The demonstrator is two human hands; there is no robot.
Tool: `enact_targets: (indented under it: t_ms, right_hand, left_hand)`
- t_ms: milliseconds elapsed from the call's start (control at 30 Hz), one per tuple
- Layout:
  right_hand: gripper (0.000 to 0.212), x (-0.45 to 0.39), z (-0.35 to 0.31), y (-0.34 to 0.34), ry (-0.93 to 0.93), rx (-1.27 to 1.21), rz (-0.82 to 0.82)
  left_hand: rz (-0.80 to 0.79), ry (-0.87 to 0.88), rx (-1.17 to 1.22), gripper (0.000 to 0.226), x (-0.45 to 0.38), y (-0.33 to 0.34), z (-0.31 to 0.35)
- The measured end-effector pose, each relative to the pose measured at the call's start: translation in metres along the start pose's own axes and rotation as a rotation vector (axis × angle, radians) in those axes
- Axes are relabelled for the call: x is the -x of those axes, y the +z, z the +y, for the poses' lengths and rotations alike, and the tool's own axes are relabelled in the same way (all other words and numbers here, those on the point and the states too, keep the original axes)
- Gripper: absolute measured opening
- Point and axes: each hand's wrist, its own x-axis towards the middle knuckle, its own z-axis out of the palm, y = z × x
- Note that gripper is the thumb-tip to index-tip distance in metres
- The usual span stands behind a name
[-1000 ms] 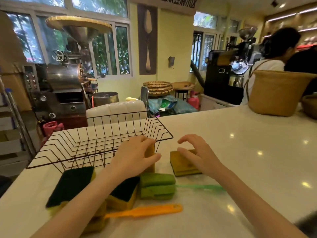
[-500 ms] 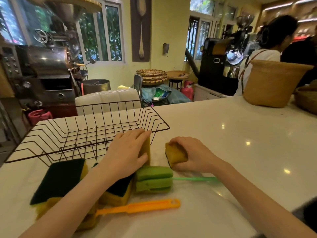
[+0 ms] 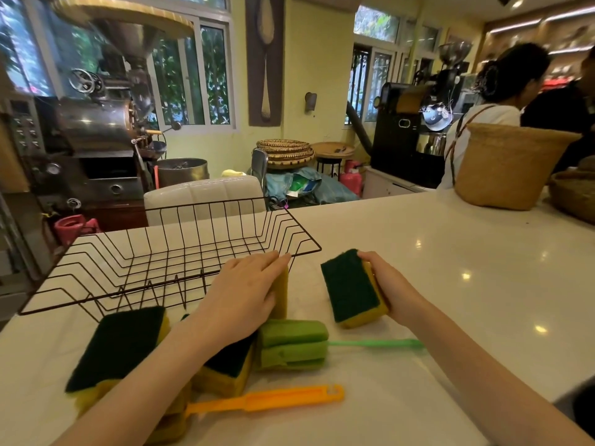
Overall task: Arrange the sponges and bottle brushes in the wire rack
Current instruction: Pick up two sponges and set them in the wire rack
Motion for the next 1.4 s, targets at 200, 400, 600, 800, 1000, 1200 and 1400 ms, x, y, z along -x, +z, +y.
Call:
enact_targets:
  t_ms: [200,400,600,800,1000,1200,1400]
  right_hand:
    - [0.041,-0.003,0.002,-0.012,-0.064,0.108,0.125]
    - [0.028,0.003,0.004,-0.024,-0.176,0.175,0.164]
    - [0.037,0.001,0.008,-0.029,-0.235,0.252,0.161]
    - [0.037,-0.006,0.019,-0.037,-0.373,0.337,0.261]
    - [0.020,-0.003,0.024,-0.035,-0.541,0.364,0.248]
    - [0.030,0.004,0.023,-0.035,-0.644,0.550,0.109]
    - [0.023,0.003,0.019,-0.033,-0.555,0.626,-0.032]
  left_hand:
    - [0.030,0.066,0.081,0.054,0.005,-0.015,0.005]
    - [0.178,0.141,0.192,0.050,0.010,-0.023,0.014]
    - [0.258,0.291,0.055,0.040,0.002,-0.008,0.039]
    - [0.182,0.443,-0.293,0.036,-0.018,0.021,0.066]
    - [-0.044,0.248,0.041,0.032,-0.041,0.020,0.058]
    - [-0.280,0.219,0.290,0.029,-0.041,0.030,0.056]
    - [-0.194,0.125,0.308,0.039,-0.051,0.031,0.044]
